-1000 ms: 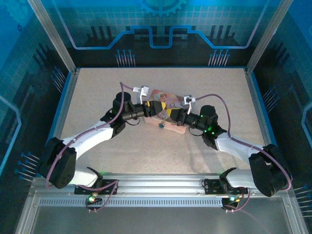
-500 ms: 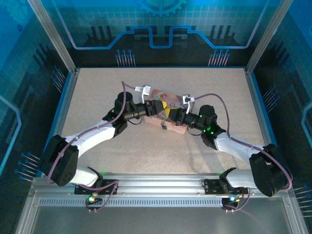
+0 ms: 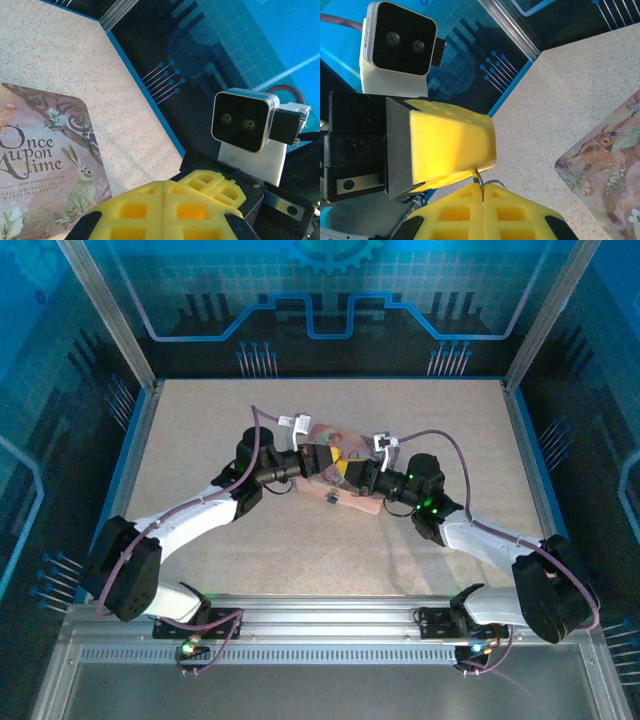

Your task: Unlock the padlock with the key

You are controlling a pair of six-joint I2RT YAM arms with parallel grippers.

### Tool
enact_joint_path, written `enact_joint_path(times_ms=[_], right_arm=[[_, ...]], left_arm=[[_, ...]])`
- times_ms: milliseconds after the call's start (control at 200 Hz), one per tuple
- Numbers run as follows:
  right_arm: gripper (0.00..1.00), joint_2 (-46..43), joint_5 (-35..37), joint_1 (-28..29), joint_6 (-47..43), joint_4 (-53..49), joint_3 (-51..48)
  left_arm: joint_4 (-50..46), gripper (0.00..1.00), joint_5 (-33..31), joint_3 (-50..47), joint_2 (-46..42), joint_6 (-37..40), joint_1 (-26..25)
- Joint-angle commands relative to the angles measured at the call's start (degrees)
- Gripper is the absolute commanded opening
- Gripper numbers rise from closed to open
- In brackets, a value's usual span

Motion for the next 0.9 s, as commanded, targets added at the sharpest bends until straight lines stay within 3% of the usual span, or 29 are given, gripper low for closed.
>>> enact_joint_path(times_ms=[0, 180, 360, 555, 895], right_arm=[[0.12, -1.2, -2.3, -0.5, -1.3, -2.6, 1.4], [0.33, -3.2, -10.0, -6.0, 0.6, 0.7, -1.2], [0.44, -4.1, -17.4, -8.8, -1.3, 2.1, -0.2], [0.47, -1.4, -21.4, -8.3, -1.3, 4.4, 3.7], [0.45, 2.5, -20.9, -5.4, -1.7, 4.6, 7.8]], left_arm=[[-3.4, 0.0, 0.3, 2.6, -2.4, 3.7, -0.4], [-10.9, 0.0, 1.9, 5.8, -4.2, 8.0, -0.4], [-18.0, 0.0, 4.6, 9.5, -5.2, 12.0, -0.3], [-22.4, 0.0, 5.8, 12.3, -5.4, 14.1, -0.3], [-21.9, 0.0, 6.1, 12.4, -5.2, 13.7, -0.3]])
